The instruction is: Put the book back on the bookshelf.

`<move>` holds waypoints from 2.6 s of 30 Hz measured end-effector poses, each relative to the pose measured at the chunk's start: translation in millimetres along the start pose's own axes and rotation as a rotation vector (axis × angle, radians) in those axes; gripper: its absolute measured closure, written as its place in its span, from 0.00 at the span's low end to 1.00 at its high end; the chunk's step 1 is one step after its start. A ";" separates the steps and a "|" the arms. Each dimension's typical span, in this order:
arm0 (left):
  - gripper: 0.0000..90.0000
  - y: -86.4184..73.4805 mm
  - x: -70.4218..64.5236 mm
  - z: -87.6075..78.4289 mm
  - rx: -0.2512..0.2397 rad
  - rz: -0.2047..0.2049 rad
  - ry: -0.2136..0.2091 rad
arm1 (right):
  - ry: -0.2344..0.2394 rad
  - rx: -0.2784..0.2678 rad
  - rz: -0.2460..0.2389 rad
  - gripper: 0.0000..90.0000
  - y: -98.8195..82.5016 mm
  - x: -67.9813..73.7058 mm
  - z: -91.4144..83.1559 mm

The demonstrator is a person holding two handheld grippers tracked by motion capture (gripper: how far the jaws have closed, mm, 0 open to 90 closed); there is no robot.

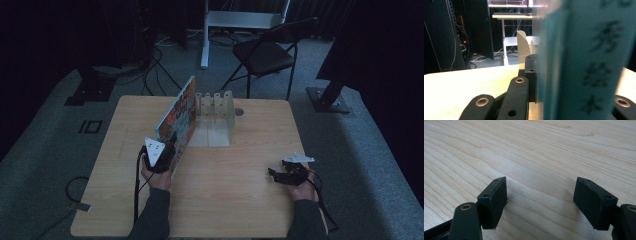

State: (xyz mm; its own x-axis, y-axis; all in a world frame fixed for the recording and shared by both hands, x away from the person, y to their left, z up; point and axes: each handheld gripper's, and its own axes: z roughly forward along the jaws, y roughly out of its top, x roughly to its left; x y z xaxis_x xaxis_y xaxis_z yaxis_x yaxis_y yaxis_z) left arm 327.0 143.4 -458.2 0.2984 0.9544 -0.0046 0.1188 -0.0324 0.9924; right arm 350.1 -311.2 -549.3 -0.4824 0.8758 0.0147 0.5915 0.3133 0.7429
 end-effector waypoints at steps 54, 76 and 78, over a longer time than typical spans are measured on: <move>0.90 -3.7 -6.8 19.2 -0.023 0.012 0.026 | 0.004 0.000 -0.003 0.29 0.1 -0.5 0.1; 0.90 -5.7 -5.2 25.0 -0.034 0.000 0.027 | 0.003 0.000 -0.002 0.29 0.1 -0.3 0.1; 0.90 -5.8 -4.8 25.2 -0.034 0.000 0.028 | 0.003 0.000 -0.002 0.29 0.1 -0.3 0.1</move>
State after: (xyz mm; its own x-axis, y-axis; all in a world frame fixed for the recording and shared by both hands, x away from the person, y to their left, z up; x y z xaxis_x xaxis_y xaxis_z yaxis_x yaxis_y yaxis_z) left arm 348.7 131.6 -467.0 0.2718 0.9623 -0.0021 0.0867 -0.0223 0.9960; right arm 350.4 -311.3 -549.3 -0.4859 0.8739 0.0152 0.5907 0.3155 0.7426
